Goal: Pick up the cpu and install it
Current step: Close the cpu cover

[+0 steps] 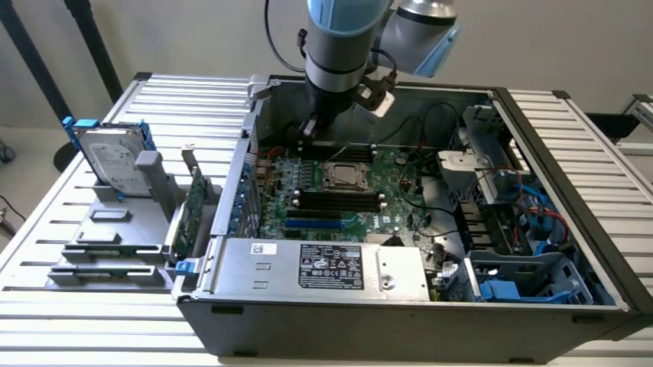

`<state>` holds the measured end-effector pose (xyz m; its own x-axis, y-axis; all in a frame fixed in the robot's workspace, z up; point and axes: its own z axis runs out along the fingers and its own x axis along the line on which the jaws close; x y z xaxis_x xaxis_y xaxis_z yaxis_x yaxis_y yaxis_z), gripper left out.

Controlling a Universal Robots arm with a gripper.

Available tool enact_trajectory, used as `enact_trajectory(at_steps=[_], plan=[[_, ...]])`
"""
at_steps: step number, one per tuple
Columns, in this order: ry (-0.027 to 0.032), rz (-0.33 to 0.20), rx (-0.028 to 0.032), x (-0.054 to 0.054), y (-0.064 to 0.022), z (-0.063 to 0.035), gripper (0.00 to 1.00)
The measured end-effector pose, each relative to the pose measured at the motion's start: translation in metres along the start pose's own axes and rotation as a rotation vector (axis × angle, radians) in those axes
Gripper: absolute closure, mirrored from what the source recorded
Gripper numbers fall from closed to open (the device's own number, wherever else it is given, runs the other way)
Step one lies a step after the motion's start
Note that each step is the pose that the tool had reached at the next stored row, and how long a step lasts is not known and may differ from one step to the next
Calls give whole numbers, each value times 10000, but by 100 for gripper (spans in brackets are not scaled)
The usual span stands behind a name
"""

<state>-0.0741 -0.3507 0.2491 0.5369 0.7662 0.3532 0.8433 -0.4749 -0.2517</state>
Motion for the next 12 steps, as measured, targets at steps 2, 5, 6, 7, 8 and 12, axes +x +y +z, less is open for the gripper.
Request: enact_trajectory(at_steps=[2, 5, 6, 7, 8, 12], plan=[[21, -18, -23, -2, 3, 7, 89], [20, -21, -29, -15, 11, 34, 89], [20, -21, -31, -22, 16, 46, 89], [22, -21, -35, -29, 21, 61, 89], [26, -23, -39, -37, 26, 77, 89], [46, -44, -70, -66, 48, 141, 89]])
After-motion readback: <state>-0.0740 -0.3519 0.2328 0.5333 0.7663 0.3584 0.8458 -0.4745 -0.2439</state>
